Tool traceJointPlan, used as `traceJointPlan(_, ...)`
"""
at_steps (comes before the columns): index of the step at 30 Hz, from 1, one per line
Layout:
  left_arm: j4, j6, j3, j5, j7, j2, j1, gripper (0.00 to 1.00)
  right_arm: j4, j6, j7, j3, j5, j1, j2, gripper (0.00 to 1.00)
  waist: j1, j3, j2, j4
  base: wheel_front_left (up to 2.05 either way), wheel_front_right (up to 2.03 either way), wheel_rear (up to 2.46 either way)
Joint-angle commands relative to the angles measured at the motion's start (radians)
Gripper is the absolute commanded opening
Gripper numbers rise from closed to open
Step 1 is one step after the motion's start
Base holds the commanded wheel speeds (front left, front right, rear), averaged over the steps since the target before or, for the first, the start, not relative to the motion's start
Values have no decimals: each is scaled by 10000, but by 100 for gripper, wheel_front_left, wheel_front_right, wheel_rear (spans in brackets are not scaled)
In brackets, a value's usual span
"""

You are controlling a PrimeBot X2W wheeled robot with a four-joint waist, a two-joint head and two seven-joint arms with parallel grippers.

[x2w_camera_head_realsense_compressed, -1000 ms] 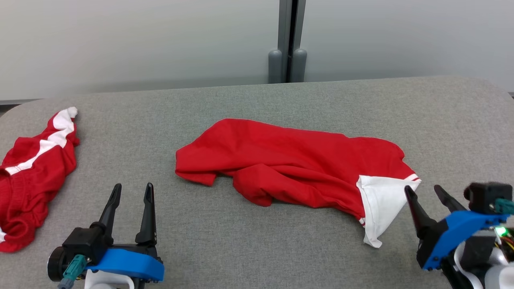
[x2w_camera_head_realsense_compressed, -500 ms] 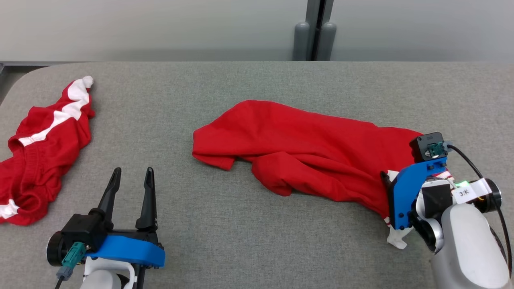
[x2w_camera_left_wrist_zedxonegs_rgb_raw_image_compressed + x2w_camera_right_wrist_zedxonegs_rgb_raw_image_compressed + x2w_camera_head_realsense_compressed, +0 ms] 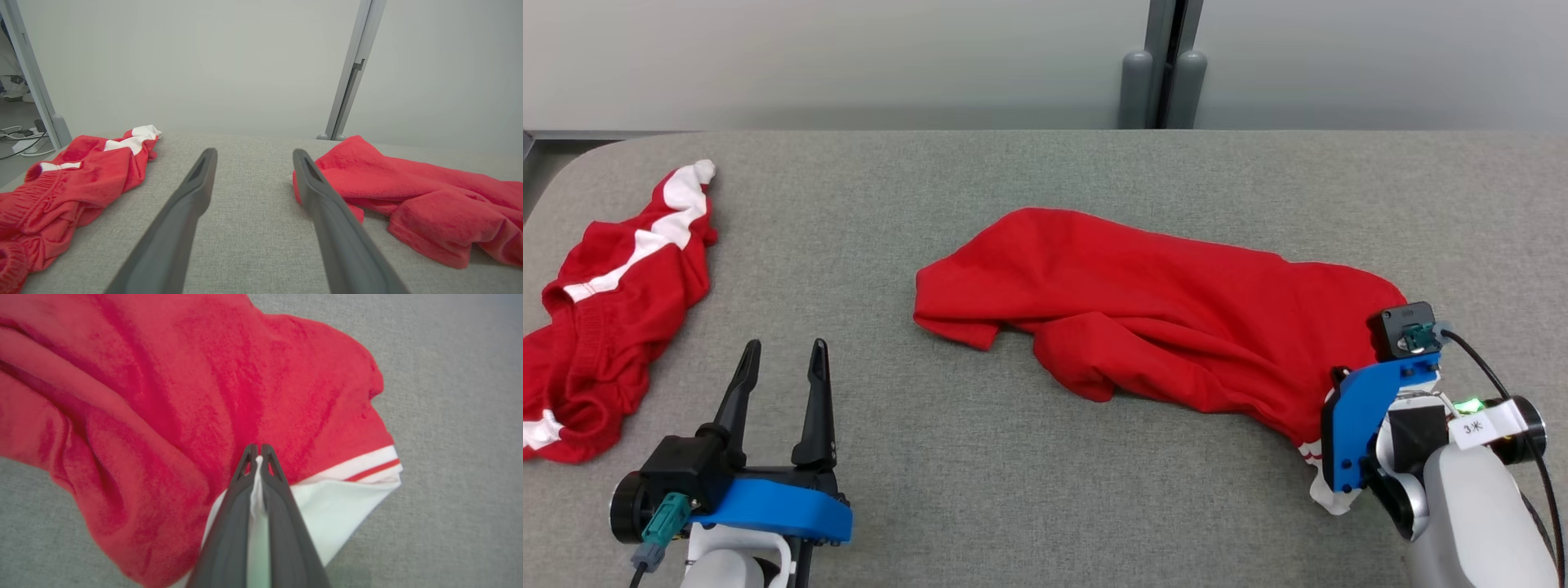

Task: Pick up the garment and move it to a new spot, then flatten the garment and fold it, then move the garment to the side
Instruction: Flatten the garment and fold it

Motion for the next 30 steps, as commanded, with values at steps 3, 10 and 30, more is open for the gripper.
traceJointPlan(3,-48,22,64,31,-29,29,84,100,-563,1,-170,-176,302,580,46,0,-1,-178,0,-188,0,0,0)
traceJointPlan(10,-135,118,167,-28,-29,96,329,100,-2937,1,158,-757,1567,2634,140,0,-1,-376,0,-575,0,0,0)
traceJointPlan(30,-118,70,60,-82,-30,37,357,100,-4392,1,-1186,-1370,2420,3462,149,100,-1,-584,0,-771,0,0,0)
